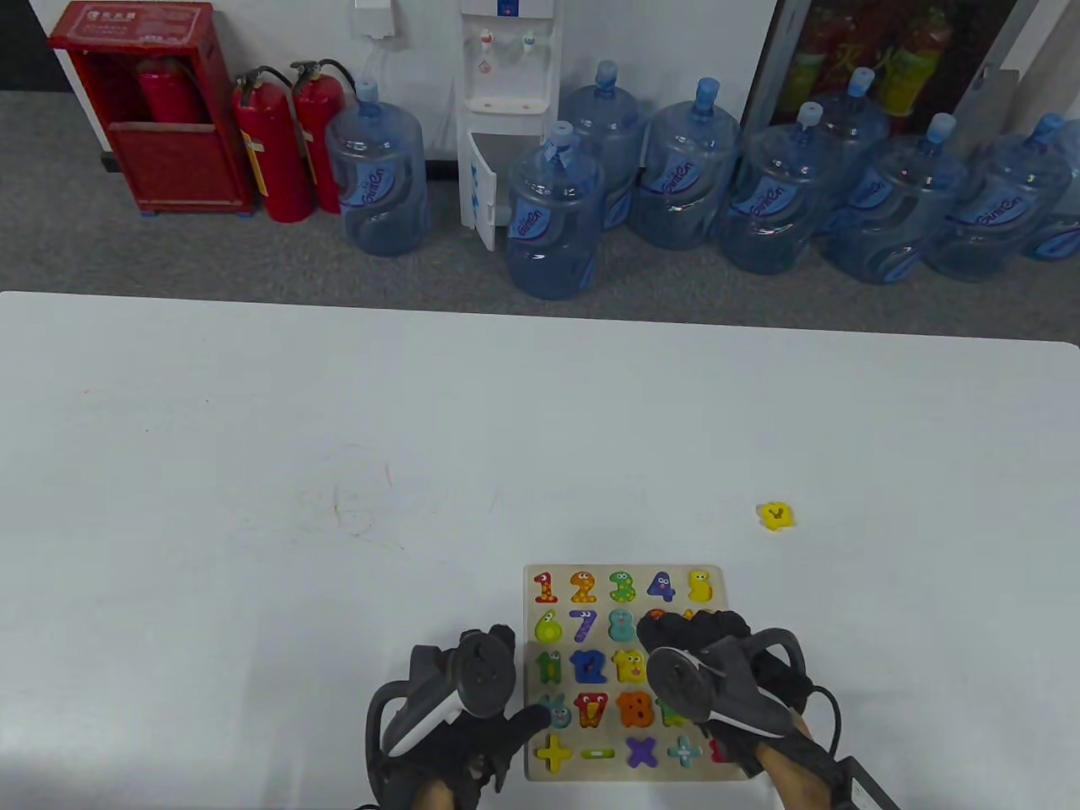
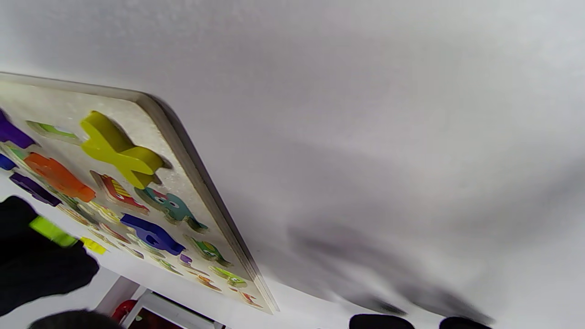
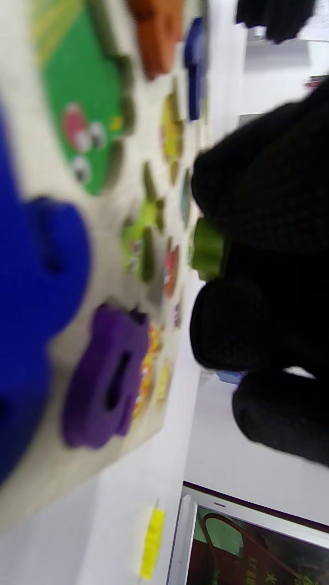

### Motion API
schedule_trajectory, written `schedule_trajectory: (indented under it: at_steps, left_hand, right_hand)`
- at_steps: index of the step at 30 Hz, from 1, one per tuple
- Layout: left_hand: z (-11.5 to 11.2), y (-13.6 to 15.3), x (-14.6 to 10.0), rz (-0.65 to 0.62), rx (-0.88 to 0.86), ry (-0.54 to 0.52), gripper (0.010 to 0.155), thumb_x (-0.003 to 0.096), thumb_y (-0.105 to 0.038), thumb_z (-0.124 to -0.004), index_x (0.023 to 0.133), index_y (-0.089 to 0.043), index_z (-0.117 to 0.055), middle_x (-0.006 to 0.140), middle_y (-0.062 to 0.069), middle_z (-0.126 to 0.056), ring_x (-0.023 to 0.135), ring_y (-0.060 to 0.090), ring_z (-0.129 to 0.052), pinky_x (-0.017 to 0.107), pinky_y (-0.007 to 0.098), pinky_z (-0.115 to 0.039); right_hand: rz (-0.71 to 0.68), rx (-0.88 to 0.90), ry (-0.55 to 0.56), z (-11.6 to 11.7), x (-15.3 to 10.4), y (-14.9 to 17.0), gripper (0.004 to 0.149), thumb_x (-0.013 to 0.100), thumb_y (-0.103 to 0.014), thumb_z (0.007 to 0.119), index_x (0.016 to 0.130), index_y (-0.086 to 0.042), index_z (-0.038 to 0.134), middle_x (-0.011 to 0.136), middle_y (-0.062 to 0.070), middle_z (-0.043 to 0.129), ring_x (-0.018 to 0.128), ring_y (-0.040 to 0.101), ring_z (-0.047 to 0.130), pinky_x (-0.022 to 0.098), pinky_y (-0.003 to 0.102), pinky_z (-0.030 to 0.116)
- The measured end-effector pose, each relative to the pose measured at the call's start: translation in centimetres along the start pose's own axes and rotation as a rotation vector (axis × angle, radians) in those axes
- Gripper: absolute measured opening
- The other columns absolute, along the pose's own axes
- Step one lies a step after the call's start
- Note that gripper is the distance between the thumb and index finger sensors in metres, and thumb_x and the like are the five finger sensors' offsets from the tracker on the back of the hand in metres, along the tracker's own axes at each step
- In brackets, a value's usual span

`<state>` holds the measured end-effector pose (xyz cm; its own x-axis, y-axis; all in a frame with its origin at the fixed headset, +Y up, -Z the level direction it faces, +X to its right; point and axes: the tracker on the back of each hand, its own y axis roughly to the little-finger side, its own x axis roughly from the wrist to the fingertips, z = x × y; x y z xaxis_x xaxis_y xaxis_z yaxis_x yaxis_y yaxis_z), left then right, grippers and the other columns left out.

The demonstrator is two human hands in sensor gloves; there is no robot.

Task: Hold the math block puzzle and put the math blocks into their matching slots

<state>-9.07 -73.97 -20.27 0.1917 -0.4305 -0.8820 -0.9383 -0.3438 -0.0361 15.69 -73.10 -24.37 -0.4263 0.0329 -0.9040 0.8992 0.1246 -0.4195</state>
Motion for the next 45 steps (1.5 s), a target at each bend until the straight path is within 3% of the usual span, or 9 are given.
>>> schedule_trajectory:
  at_steps: [2,26,36,41,45]
  left_hand:
    - [0.0,0.0,0.0,0.001,0.001,0.001,0.09,0.0373,-0.065,-0.063,0.108,-0.025,-0.023,0.113,0.01,-0.025,0.107,0.047,-0.04,0.071,0.071,-0.049]
    - [0.0,0.0,0.0,0.004,0.0,0.004,0.09,0.0373,-0.065,-0.063,0.108,-0.025,-0.023,0.113,0.01,-0.025,0.107,0.047,-0.04,0.071,0.071,-0.049]
    - [0.0,0.1,0.0,0.004,-0.003,0.004,0.09,0.0373,-0.065,-0.063,0.108,-0.025,-0.023,0.113,0.01,-0.025,0.107,0.047,-0.04,0.071,0.071,-0.049]
    - [0.1,0.1,0.0,0.007,-0.01,0.0,0.09,0.0374,-0.065,-0.063,0.108,-0.025,-0.023,0.113,0.01,-0.025,0.107,0.046,-0.04,0.071,0.071,-0.049]
    - [0.1,0.2,0.0,0.007,-0.013,-0.01,0.09,0.0374,-0.065,-0.063,0.108,-0.024,-0.023,0.113,0.011,-0.025,0.106,0.047,-0.041,0.071,0.071,-0.049]
  right_hand:
    - [-0.008,-0.002,-0.052,0.4,0.2,0.0,0.059,0.025,-0.029,0.088,0.084,-0.028,0.078,0.085,-0.001,0.083,0.064,0.019,0.092,0.061,0.045,0.073]
    - [0.008,-0.067,-0.092,0.1,0.4,-0.4,0.057,0.027,-0.03,0.087,0.084,-0.028,0.078,0.086,0.0,0.083,0.066,0.02,0.091,0.061,0.046,0.072]
    - [0.075,0.013,0.045,-2.5,-0.2,1.8,0.059,0.025,-0.034,0.084,0.084,-0.03,0.078,0.088,-0.002,0.082,0.068,0.019,0.092,0.061,0.046,0.073]
    - [0.152,0.043,-0.034,-3.9,0.1,4.9,0.081,0.023,-0.038,0.087,0.097,-0.028,0.057,0.104,0.002,0.057,0.089,0.028,0.077,0.066,0.049,0.068]
    - [0.284,0.05,-0.15,-3.0,1.5,7.8,0.094,0.021,-0.039,0.089,0.1,-0.028,0.04,0.109,0.004,0.036,0.099,0.037,0.06,0.068,0.051,0.064]
